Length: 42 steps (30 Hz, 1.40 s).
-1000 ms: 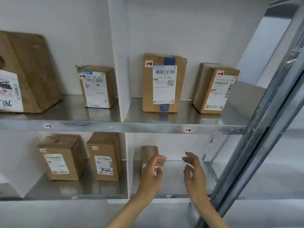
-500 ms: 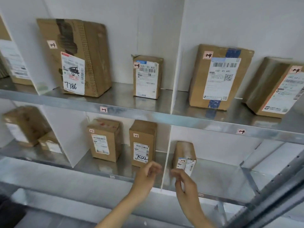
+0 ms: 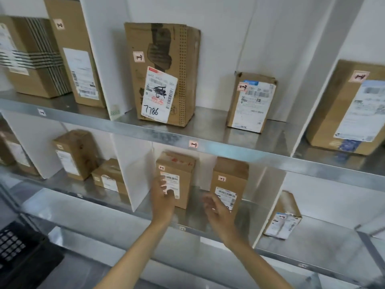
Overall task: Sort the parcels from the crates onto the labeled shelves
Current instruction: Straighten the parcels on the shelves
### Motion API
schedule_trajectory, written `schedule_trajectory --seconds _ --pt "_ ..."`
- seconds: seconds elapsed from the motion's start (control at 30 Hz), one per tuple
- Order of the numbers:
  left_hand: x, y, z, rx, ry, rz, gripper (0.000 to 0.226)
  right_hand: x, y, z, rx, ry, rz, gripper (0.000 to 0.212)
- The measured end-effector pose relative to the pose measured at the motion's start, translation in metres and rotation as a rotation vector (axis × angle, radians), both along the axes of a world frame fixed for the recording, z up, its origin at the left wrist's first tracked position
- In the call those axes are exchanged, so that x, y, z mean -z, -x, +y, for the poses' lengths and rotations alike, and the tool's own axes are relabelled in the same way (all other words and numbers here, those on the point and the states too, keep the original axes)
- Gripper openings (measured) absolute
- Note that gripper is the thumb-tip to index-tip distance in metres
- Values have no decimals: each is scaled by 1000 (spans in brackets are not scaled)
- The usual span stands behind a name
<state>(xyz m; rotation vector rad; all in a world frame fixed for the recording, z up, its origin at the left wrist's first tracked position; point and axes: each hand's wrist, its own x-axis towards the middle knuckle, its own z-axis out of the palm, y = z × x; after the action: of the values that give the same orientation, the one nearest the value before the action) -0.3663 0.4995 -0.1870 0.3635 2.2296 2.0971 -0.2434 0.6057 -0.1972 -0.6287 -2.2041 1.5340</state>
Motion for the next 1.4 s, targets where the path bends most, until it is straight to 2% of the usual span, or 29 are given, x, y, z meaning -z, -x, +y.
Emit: schedule_trajectory --seconds 0.1,0.23,0.3,0.37,0.47,0.63,0.8,0.93,1.1,1.2,1.3,1.4 --pt "-2 58 -9 8 58 -78 51 -7 64 0 118 186 -114 14" --pt "7 118 -6 117 122 -421 66 -18 131 7 308 434 -308 66" --pt "12 138 -1 159 111 -584 74 -18 155 7 347 554 -296 80" --pt "19 152 5 234 115 -659 75 -15 173 9 391 616 -264 80" --pt "32 164 15 391 15 -751 56 -5 190 11 443 570 -208 66" --pt "52 177 20 439 32 -654 41 0 191 12 469 580 -144 64" --pt "43 174 15 453 74 -666 42 -3 187 3 518 502 -220 68" --pt "45 145 -10 503 102 -574 44 16 169 -22 651 392 -201 57" --pt "64 104 -60 727 328 -733 59 52 150 -85 577 504 -259 54" --pt "68 113 -87 682 378 -704 56 59 156 -113 570 533 -283 50" --pt "70 132 -120 622 329 -740 50 59 171 -140 533 507 -306 47" --pt "75 154 -157 492 264 -674 40 58 184 -173 453 511 -340 44"
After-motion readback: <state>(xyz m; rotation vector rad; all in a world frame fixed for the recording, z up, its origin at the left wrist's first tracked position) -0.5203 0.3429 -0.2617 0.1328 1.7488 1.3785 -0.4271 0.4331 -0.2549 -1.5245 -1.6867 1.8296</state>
